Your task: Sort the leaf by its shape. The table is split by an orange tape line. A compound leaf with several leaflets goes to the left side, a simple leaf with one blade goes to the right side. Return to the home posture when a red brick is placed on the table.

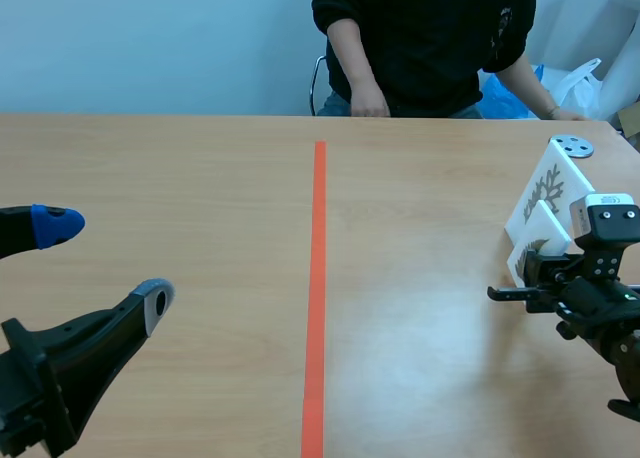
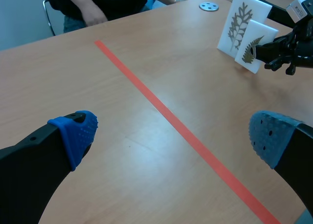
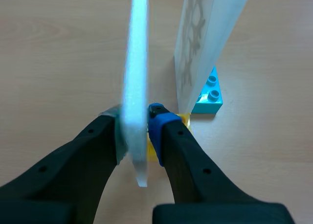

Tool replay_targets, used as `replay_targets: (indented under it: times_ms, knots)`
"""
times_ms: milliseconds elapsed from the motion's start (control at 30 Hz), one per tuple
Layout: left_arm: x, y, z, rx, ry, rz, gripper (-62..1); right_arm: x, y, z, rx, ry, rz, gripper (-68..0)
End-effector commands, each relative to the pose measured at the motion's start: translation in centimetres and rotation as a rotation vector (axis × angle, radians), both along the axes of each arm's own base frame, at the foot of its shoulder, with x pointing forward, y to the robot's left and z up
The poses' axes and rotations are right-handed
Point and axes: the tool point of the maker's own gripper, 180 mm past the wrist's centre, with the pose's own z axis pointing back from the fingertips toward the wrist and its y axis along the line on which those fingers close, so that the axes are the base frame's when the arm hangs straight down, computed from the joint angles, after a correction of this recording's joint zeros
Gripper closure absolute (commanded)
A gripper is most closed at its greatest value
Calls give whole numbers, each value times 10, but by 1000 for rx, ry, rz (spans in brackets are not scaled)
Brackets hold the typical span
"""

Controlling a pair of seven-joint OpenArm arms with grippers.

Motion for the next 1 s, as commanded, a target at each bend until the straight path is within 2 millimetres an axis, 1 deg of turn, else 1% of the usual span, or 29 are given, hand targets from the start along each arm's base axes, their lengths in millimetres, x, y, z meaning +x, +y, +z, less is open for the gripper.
replay_targets:
  times_ms: [0, 200, 300, 367, 467, 567, 667, 833, 900, 967]
  knots:
    - [2, -3, 10, -27, -32, 1, -623, 9, -2, 16, -11, -52, 5, -111]
    - [2, -3, 10, -27, -32, 1, -623, 10, -3, 18, -14, -58, 6, -227]
    - [2, -3, 10, -27, -32, 1, -623, 11, -6, 29, -18, -85, 0, -263]
    - [2, -3, 10, -27, -32, 1, -623, 12, -8, 41, -27, -109, -3, -264]
    - [2, -3, 10, -27, -32, 1, -623, 11, -8, 63, -39, -146, 17, -264]
    - [2, -3, 10, -27, -32, 1, -623, 8, -4, 90, -59, -195, 51, -264]
    - [2, -3, 10, -27, -32, 1, -623, 4, 0, 119, -83, -247, 78, -264]
    - [2, -3, 10, -27, -32, 1, -623, -6, 0, 170, -99, -336, 86, -268]
    - [2, -3, 10, -27, -32, 0, -623, -12, 3, 186, -104, -353, 113, -299]
    - [2, -3, 10, -27, -32, 1, -623, -18, 10, 196, -97, -352, 163, -344]
